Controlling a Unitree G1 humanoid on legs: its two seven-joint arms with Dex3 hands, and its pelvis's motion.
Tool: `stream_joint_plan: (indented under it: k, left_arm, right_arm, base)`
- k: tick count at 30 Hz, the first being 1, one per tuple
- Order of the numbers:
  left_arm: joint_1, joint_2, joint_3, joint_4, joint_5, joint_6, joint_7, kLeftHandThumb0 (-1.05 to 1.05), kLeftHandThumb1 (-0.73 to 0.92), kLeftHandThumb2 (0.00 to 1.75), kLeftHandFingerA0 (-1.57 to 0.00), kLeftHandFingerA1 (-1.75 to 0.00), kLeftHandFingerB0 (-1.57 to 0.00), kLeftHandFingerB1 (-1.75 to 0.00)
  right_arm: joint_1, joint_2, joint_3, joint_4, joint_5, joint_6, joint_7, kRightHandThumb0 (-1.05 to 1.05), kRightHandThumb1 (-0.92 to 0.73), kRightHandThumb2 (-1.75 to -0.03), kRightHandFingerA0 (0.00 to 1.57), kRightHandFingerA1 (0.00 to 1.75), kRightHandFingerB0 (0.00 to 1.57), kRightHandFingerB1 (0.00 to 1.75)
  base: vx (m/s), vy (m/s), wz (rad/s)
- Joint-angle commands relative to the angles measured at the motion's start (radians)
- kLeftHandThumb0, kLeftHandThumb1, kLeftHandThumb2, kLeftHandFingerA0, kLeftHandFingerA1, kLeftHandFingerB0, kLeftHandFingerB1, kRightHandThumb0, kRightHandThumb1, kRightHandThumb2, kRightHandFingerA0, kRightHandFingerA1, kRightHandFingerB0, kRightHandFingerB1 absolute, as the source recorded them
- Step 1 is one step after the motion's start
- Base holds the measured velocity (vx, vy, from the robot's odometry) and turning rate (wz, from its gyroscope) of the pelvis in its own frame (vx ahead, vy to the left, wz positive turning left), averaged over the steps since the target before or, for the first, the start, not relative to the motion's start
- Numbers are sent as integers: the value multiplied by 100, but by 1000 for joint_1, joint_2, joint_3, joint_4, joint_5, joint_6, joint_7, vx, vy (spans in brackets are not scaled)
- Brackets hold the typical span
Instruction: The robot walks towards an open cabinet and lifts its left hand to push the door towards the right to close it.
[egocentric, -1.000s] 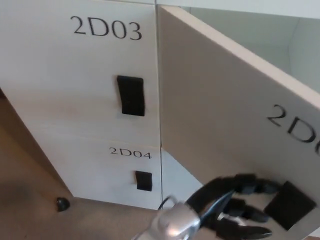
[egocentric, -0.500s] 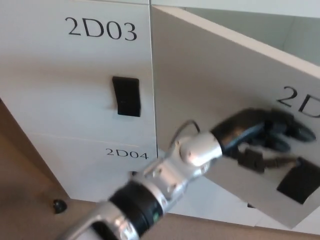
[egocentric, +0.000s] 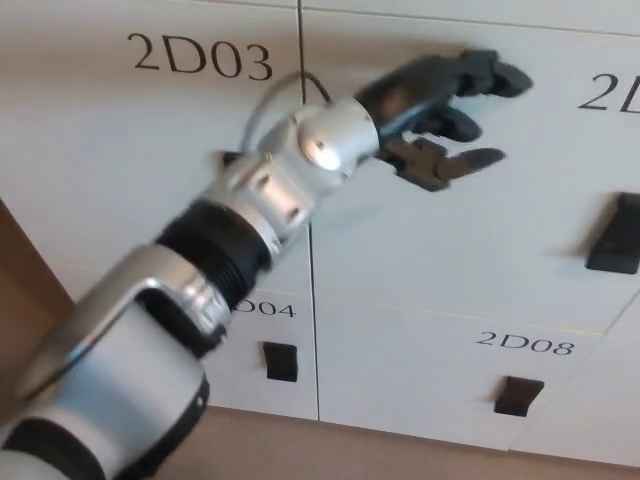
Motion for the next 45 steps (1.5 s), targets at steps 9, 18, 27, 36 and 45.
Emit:
stream_joint_plan:
  k: [9,18,27,36,45]
  left_arm:
    - [-267,577,251,308,-5,15,-139,-52,70,62,-18,-32,-13,-28]
    - [601,770,356,-1005,-355,120,-439,-60,52,86,-41,-51,-33,-46]
    - [1236,1073,108,-1428,-445,-223,-475,-55,67,61,-55,-40,-49,-36]
    - [1495,908,471,-957,-472,-265,-675,-55,64,60,-64,-42,-61,-40]
    - [1359,551,647,-553,-387,-42,-209,-39,51,90,-65,-63,-48,-56]
  right_arm:
    - [106,33,-61,-406,220,-75,180,-5,-80,-62,61,55,52,53]
    - [-32,-48,114,-748,157,150,240,-2,-85,-64,63,59,46,54]
    - [-435,21,334,-805,-52,358,182,-5,-76,-61,66,60,54,59]
    - [-638,89,356,-623,-88,432,103,-3,-81,-63,64,62,51,61]
    - [-622,61,308,-480,-94,414,37,-2,-80,-63,67,61,50,56]
  base:
    - [-31,0,1]
    - [0,0,0]
    - [0,0,0]
    - [0,0,0]
    - [2,0,1]
